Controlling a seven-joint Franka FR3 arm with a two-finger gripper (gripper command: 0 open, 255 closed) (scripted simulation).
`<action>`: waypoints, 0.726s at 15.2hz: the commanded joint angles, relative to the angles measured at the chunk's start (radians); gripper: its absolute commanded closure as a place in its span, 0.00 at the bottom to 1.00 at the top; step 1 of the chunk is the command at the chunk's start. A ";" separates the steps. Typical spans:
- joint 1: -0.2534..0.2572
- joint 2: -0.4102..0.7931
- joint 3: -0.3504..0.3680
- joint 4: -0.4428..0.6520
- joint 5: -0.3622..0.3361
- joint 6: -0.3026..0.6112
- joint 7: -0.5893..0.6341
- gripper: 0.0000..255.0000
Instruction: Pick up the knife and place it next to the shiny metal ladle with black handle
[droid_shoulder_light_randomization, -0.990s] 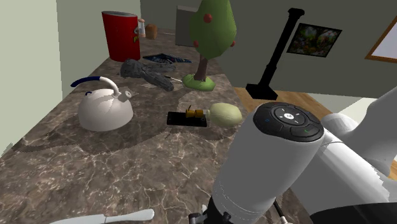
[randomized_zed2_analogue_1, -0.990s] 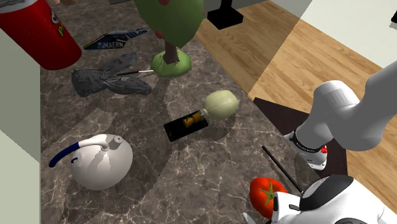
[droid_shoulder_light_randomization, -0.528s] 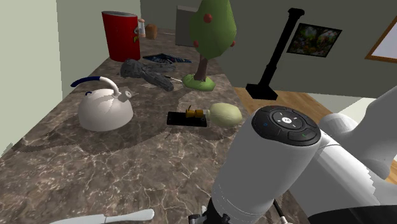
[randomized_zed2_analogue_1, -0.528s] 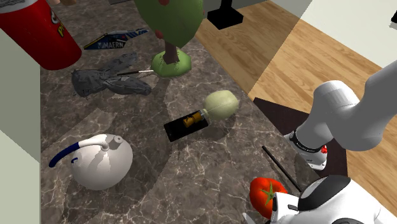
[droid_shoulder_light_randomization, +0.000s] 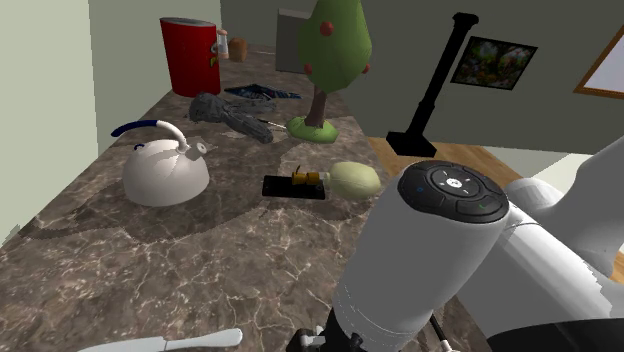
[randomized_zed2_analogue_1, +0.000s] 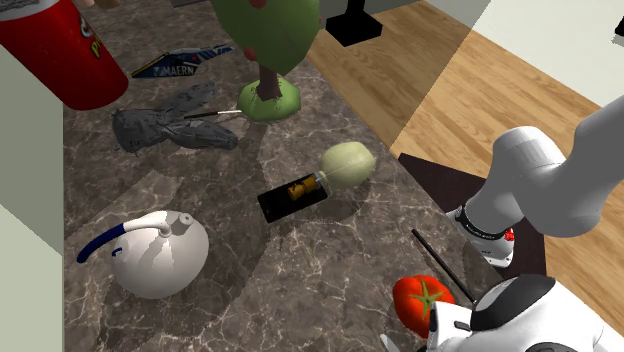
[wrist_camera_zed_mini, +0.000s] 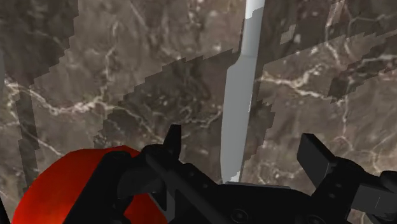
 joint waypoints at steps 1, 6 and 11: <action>0.016 -0.050 -0.028 0.022 0.022 -0.068 -0.019 0.00; 0.031 -0.097 -0.058 0.050 0.035 -0.141 -0.032 0.00; 0.031 -0.097 -0.058 0.050 0.035 -0.141 -0.032 0.00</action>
